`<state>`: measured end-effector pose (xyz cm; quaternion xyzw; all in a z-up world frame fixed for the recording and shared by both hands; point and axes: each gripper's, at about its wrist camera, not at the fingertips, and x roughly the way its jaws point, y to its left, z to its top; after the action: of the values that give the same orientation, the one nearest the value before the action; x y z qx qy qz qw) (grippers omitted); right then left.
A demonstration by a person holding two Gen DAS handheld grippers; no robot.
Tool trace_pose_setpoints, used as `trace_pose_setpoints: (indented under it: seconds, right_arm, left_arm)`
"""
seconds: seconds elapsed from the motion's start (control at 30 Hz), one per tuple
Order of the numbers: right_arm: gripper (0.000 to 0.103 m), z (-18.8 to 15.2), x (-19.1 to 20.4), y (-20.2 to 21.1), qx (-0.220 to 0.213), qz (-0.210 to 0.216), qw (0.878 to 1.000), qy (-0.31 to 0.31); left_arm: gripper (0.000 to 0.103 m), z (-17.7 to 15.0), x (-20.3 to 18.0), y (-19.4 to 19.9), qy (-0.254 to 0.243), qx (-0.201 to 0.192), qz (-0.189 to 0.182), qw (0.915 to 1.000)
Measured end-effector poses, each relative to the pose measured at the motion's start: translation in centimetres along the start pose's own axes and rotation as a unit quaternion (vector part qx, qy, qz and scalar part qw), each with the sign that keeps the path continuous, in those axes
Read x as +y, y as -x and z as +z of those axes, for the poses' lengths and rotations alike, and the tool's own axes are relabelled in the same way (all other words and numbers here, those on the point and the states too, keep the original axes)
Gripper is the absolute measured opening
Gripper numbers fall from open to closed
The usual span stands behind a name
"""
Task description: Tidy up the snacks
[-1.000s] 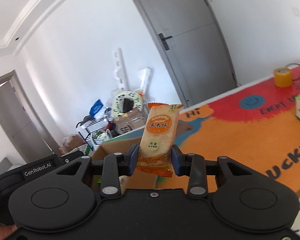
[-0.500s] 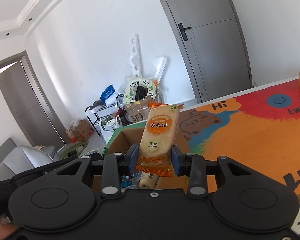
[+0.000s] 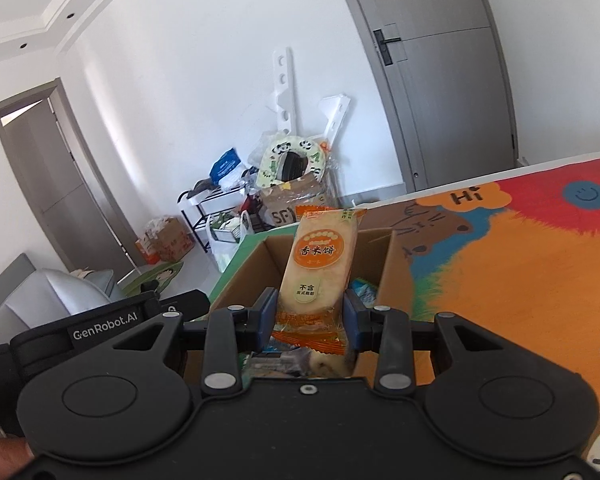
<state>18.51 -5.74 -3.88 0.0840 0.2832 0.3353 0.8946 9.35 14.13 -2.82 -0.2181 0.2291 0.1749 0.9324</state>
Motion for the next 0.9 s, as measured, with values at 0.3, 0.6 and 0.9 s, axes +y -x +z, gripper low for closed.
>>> trace_pose_setpoints:
  seconds: [0.3,0.6,0.9]
  right_arm:
    - [0.046,-1.0,-0.6,-0.2,0.018,-0.008,1.000,-0.015]
    - [0.065,-1.0,-3.9,3.8,-0.012,-0.034,0.998,-0.046]
    - [0.079,-2.0,-6.9,8.1,-0.028,-0.061,0.996,-0.065]
  left_arm:
    - [0.078,-0.6,-0.7,0.5,-0.011,0.011,0.005,0.9999]
    - [0.087,-1.2,-3.0,1.1,-0.026,0.016,-0.003,0.9995]
    - [0.097,-2.6,-6.4,2.6,-0.058,0.024,-0.028,0.9976]
